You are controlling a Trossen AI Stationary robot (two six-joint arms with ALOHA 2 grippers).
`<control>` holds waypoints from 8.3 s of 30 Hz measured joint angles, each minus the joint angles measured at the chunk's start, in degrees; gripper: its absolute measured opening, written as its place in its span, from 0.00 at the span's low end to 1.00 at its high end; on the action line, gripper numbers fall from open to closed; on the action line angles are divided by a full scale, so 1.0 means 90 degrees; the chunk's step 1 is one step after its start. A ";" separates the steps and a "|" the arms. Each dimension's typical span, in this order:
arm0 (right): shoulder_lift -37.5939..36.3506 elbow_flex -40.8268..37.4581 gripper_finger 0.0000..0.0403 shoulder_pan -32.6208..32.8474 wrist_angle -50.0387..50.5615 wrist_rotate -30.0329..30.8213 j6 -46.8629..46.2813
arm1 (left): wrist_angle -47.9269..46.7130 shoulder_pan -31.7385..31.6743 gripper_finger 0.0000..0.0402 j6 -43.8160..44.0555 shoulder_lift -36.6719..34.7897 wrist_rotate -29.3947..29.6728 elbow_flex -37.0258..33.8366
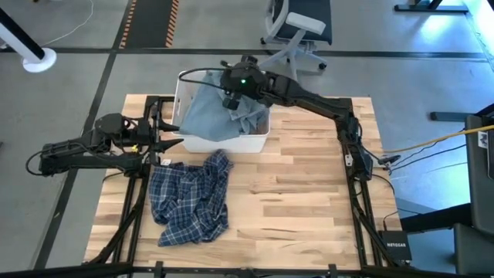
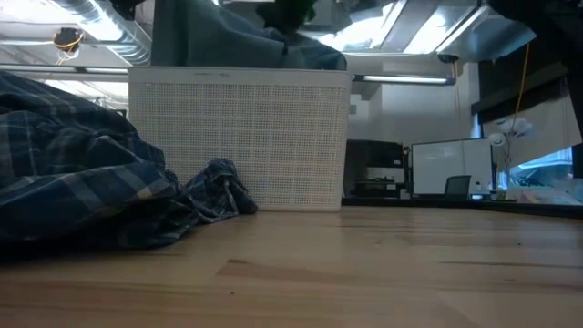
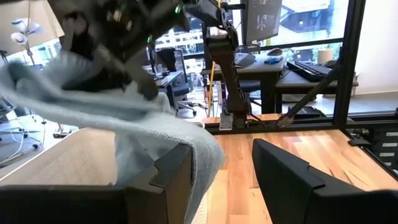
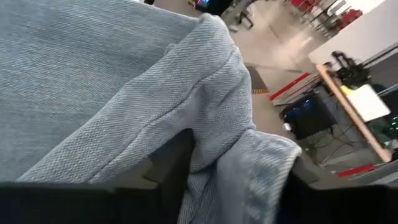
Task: Sort clothes
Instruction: Put the blue pants into the white bin, then put the blue plaid shirt into the white bin
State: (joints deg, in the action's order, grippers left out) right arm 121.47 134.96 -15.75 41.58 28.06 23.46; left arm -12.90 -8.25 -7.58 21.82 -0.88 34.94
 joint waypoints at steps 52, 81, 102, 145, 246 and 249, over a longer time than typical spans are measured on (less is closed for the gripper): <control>-0.0480 -0.0015 0.54 0.0926 0.1822 -0.1808 -0.1025 | -0.0019 0.0002 0.40 0.0030 -0.0002 0.0004 0.0010; 0.1207 -0.0288 0.54 -0.0216 0.0908 -0.2209 -0.1080 | 0.0002 0.0002 0.40 0.0033 0.0003 0.0004 0.0010; -0.0652 -0.0001 0.54 0.0750 0.2228 0.0183 -0.0495 | -0.0062 0.0002 0.40 0.0035 0.0003 0.0006 0.0005; 0.0473 -0.0021 0.54 0.0015 0.2762 -0.1083 -0.1018 | -0.0114 0.0000 0.40 -0.0026 -0.0001 0.0006 0.0005; 0.1731 -0.2068 0.92 0.4433 -0.1167 -0.1676 -0.1348 | -0.0134 0.0002 0.40 0.0110 0.0003 0.0006 0.0005; 0.1731 -0.2068 0.90 0.4507 -0.1146 -0.1772 -0.1701 | -0.0134 0.0002 0.40 0.0110 0.0003 0.0007 0.0005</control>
State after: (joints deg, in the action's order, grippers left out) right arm 137.05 116.36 24.81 31.26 12.12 8.15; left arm -14.11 -8.23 -6.59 21.85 -0.81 34.98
